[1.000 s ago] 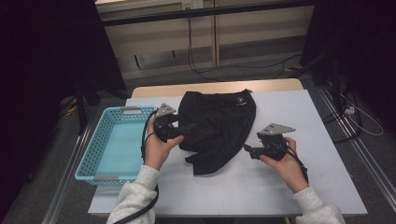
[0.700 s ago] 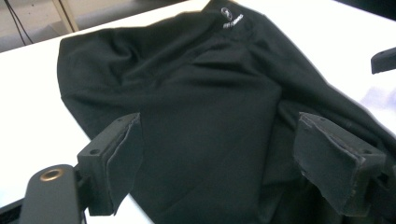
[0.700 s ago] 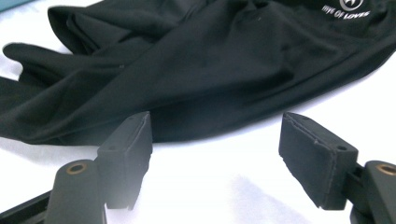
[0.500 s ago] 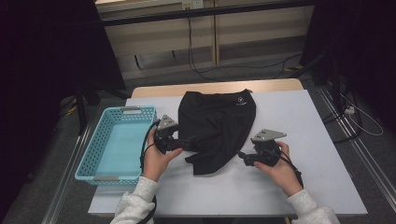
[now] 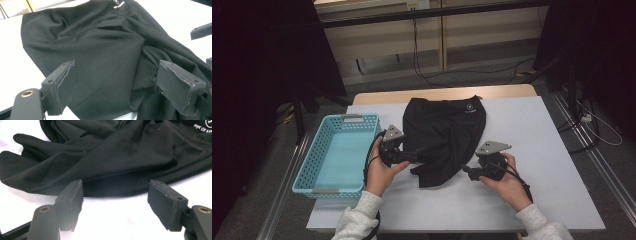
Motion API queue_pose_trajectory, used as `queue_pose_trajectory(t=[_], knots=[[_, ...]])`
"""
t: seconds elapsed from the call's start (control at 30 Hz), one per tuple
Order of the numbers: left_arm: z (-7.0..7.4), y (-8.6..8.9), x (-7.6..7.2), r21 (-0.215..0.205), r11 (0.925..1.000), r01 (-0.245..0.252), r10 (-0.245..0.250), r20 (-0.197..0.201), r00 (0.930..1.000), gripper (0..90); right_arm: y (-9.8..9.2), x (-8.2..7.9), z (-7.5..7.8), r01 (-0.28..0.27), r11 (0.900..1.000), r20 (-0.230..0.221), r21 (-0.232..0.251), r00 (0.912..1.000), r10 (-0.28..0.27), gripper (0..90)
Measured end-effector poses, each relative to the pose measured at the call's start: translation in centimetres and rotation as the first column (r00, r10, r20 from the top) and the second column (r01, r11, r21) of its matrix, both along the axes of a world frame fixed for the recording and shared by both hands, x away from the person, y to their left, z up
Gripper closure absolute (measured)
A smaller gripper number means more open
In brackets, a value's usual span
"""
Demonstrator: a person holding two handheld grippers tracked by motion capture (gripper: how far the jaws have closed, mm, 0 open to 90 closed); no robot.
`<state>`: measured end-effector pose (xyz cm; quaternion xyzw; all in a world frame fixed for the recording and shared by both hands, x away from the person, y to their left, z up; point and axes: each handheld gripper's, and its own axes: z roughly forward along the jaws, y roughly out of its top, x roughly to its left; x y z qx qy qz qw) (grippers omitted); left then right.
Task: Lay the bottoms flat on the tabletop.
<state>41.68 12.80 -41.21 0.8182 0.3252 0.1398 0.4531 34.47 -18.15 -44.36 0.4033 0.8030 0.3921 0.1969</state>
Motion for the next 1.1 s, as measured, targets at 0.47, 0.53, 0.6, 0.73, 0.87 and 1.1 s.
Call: queue_pose_trajectory(t=[0.47, 0.53, 0.6, 0.73, 0.87, 1.1], knots=[[0.1, 0.0, -0.5, 0.001, 1.0, 0.007, -0.007, 0.002, 1.0, 17.6, 1.3, 0.1, -0.1, -0.038, 0.999, -0.002, 0.004, 0.9993, 0.038, 45.5], [0.1, 0.0, -0.6, 0.006, 0.9999, 0.01, -0.01, 0.005, 0.9999, 17.6, 1.6, 0.2, -0.1, -0.05, 0.999, -0.002, 0.008, 0.9988, 0.05, 50.1], [0.1, 0.0, -0.7, 0.006, 0.9999, 0.012, -0.012, 0.004, 0.9999, 17.6, 1.9, 0.3, -0.1, -0.064, 0.998, -0.012, 0.007, 0.9979, 0.064, 55.5], [0.1, 0.0, -0.9, 0.003, 0.9999, 0.015, -0.015, 0.005, 0.9999, 17.7, 2.7, 0.4, -0.4, -0.09, 0.996, -0.032, -0.015, 0.9955, 0.089, 58.3], [0.1, 0.0, -1.0, 0.005, 0.9999, 0.014, -0.014, 0.003, 0.9999, 17.8, 3.3, 0.6, -0.5, -0.098, 0.995, -0.045, -0.017, 0.9942, 0.098, 59.6], [-0.1, -0.1, -1.1, 0.008, 0.9998, 0.019, -0.019, 0.001, 0.9998, 18.0, 3.6, 0.2, 0.4, -0.122, 0.992, -0.029, 0.026, 0.992, 0.123, 54.9]])
